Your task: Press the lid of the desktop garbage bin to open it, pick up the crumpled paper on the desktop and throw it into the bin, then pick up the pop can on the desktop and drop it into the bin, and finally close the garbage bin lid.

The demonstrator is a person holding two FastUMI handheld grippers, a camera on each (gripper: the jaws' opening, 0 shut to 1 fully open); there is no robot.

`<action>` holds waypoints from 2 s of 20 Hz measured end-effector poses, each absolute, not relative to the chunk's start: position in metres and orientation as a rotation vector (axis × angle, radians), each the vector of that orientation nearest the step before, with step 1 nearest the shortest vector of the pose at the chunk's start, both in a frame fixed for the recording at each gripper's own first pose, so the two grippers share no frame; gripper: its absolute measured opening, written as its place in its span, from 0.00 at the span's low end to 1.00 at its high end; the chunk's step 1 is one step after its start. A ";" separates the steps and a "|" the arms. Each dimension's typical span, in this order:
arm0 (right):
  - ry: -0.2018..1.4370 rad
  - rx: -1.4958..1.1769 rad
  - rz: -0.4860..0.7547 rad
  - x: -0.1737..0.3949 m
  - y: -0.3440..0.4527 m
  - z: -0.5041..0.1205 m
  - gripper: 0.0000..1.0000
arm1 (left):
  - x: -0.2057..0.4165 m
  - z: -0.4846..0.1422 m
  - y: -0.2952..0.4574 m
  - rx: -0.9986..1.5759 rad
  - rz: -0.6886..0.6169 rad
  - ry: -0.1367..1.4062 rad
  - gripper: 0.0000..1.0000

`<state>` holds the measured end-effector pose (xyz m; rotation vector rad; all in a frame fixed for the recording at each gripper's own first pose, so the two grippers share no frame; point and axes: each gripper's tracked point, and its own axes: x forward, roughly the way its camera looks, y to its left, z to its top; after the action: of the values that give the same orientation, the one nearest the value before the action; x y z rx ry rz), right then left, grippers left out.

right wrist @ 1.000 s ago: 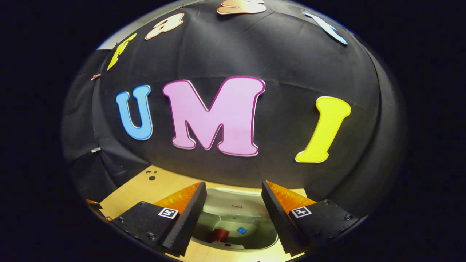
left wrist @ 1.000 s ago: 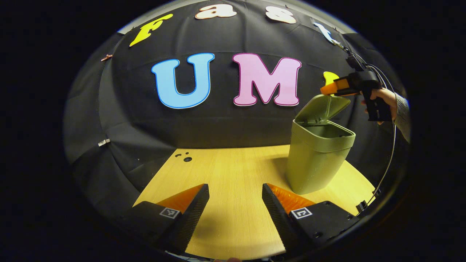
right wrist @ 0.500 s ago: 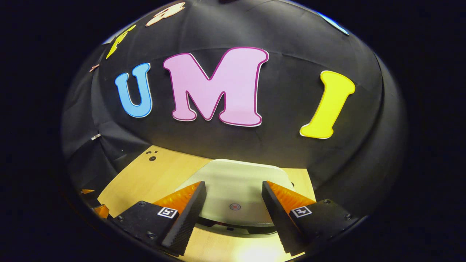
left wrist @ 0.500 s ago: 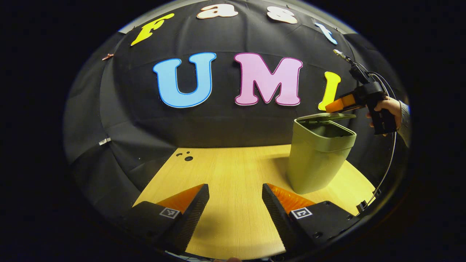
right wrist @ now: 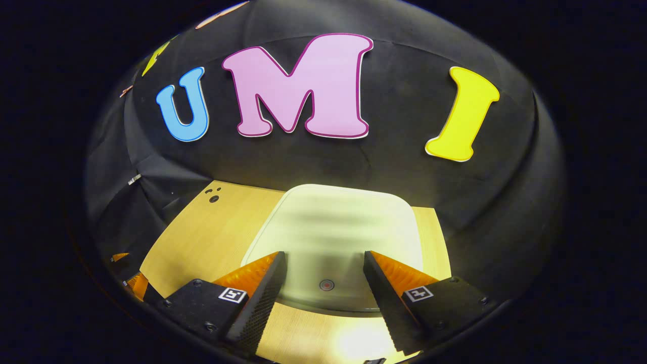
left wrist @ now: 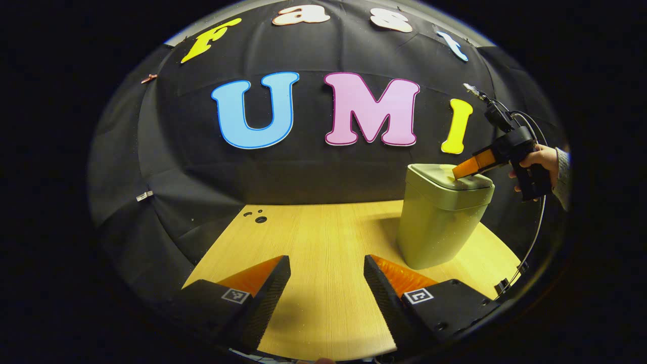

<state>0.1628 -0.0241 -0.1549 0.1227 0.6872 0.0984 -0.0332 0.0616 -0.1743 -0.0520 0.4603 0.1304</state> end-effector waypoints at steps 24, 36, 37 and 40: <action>0.558 0.140 0.172 0.162 -0.013 -0.146 0.97 | -0.025 -0.171 0.055 -0.051 0.122 0.456 0.95; 0.387 0.181 0.177 0.100 0.004 -0.094 0.97 | -0.003 -0.151 0.029 -0.002 0.034 0.404 0.95; 0.375 0.185 0.174 0.094 0.005 -0.092 0.97 | -0.001 -0.148 0.026 0.003 0.026 0.398 0.95; 0.351 0.174 0.166 0.079 0.008 -0.089 0.97 | 0.003 -0.140 0.020 0.007 0.002 0.381 0.95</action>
<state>0.0790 0.0077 -0.0891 0.1737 0.3506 0.1660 0.0030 0.0199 -0.1400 0.0075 0.3809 0.0022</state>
